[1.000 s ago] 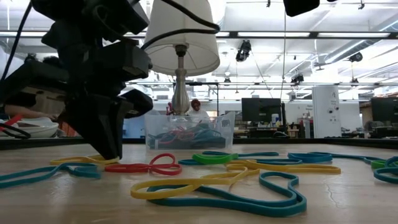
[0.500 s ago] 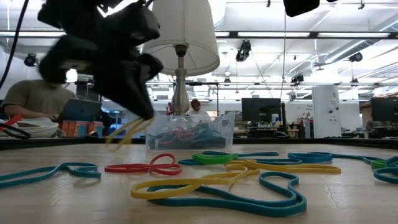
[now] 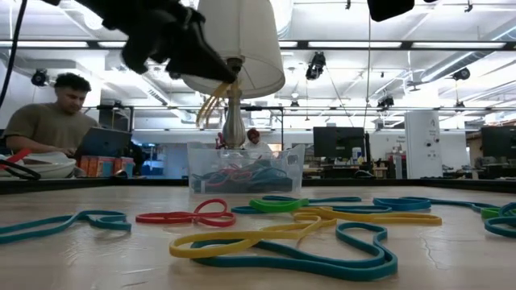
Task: Pick and place rubber bands into bin
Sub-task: Put the yellow rubber band into the transparent container
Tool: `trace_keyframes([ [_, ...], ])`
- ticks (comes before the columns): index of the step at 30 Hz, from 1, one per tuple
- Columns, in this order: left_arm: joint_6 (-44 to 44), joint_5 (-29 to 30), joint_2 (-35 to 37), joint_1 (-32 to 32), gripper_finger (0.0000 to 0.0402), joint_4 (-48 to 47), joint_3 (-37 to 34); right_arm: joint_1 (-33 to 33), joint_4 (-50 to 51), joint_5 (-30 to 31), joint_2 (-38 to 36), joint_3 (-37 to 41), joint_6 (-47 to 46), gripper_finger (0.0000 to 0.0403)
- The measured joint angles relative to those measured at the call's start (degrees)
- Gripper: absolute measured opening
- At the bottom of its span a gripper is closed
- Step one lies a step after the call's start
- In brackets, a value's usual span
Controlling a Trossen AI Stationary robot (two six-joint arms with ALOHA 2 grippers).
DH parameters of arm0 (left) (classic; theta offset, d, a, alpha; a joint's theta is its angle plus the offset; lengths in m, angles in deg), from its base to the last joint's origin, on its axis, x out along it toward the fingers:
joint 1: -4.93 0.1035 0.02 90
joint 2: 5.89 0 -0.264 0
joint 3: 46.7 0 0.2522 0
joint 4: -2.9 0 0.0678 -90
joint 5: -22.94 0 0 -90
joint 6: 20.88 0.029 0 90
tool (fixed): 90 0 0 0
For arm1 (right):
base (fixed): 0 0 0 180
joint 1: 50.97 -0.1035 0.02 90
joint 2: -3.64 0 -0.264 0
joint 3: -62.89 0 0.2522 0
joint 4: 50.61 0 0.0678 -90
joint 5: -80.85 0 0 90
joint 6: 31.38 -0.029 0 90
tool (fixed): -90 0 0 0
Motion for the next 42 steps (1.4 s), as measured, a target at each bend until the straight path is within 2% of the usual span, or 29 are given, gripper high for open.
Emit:
trace_keyframes([
  [8, 12.79, 4.4, 0.11, 3.15, 0.0001, 5.87, 0.0, 0.0, -0.1, 0.0, 0.0, 0.0, -0.07, 0.0068],
  [16, 14.28, 4.23, 0.11, 12.1, 0.0001, 5.42, -0.15, 0.0, -0.09, 0.02, 0.0, 0.0, 0.0, 0.0068],
  [19, 14.28, 1.85, 0.11, 15.83, 0.0001, 5.41, -0.28, 0.0, -0.07, 0.02, 0.0, 0.0, 0.0, 0.0068],
  [24, 13.08, -7.33, 0.11, 21.31, 0.0001, 5.33, -0.75, 0.0, -0.05, 0.02, 0.0, 0.0, 0.0, 0.0068],
  [27, 11.44, -10.37, -0.29, 23.25, 0.0001, 5.42, -0.76, 0.0, -0.02, 0.04, 0.01, 0.0, -0.01, 0.0068],
  [38, 11.26, -10.95, -2.94, 24.24, 0.0004, 5.45, -0.87, 0.0, 0.03, 0.04, 0.0, 0.0, 0.0, 0.0068],
  [42, 11.28, -10.95, -3.13, 24.26, 0.0034, 5.43, -0.87, 0.02, 0.02, 0.04, 0.0, 0.0, 0.0, 0.0068],
])
